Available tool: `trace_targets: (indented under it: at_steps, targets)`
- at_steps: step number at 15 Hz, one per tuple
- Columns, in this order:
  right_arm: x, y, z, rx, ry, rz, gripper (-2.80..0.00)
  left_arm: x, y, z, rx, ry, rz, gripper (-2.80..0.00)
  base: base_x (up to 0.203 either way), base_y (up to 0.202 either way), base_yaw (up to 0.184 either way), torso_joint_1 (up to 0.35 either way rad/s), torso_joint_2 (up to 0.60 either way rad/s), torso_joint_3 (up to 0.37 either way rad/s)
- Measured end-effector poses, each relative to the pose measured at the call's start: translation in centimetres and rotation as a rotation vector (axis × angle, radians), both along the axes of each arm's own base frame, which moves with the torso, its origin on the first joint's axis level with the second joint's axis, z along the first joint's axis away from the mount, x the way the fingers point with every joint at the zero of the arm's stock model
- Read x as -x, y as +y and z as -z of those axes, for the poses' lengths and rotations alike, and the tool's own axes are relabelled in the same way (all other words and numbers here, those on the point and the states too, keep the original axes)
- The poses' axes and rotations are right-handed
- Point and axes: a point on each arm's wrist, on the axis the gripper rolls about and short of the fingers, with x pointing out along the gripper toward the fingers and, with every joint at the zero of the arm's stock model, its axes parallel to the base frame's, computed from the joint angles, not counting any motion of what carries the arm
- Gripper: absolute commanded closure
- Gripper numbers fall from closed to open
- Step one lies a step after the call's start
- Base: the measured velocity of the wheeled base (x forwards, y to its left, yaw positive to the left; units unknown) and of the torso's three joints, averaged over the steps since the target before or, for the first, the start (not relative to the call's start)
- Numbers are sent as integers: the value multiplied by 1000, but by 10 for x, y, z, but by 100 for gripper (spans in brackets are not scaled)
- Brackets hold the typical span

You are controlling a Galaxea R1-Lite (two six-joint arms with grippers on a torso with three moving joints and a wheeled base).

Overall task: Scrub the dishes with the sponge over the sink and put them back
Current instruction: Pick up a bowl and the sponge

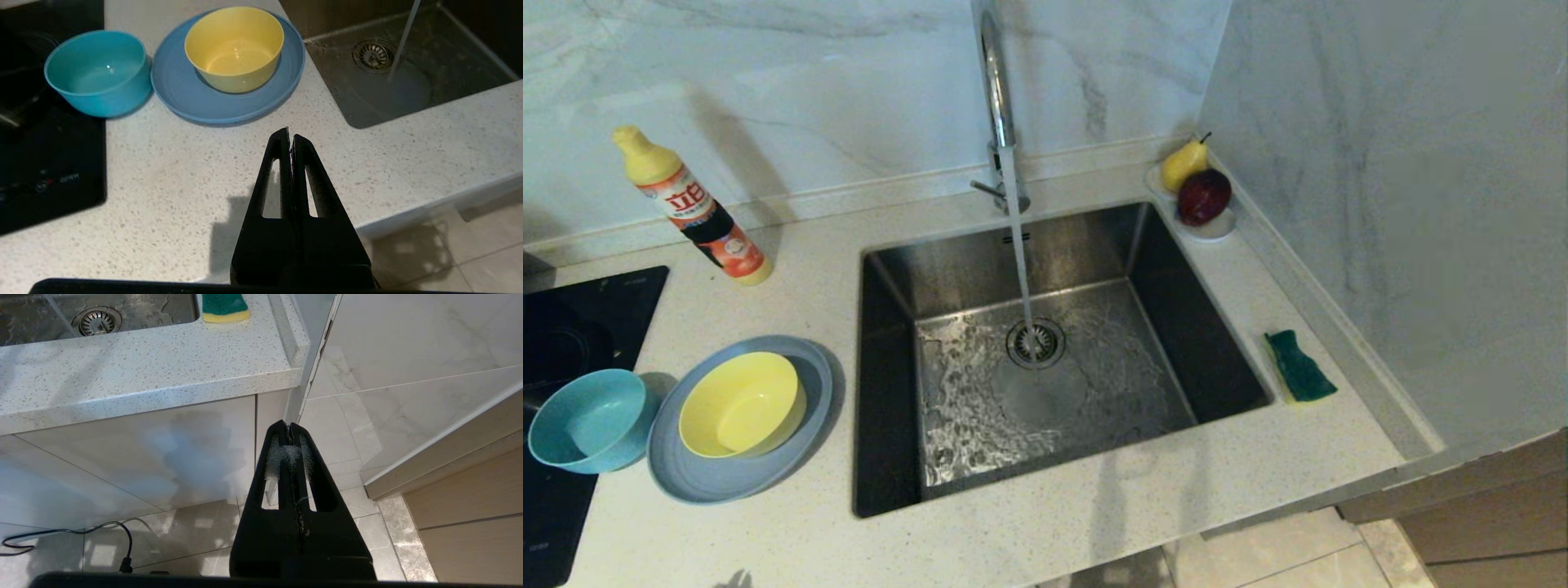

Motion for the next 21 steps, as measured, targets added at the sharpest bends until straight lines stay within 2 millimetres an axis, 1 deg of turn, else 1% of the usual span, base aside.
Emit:
trace_targets:
  at_steps: [3,14,18,20,21]
  targets:
    - [0,0,0,-1,0,0,0,0,0,0,49,1,-2,0,0,0,0,0,0,0]
    - [0,0,1,11,6,5,0,0,0,0,50,1,-2,0,0,0,0,0,0,0]
    - [0,0,0,46,6,4,0,0,0,0,50,1,-2,0,0,0,0,0,0,0]
    - [4,0,-10,56,-18,10,0,0,0,0,50,2,-2,0,0,0,0,0,0,0]
    - [10,0,-25,56,-63,10,0,0,0,0,50,1,-2,0,0,0,0,0,0,0]
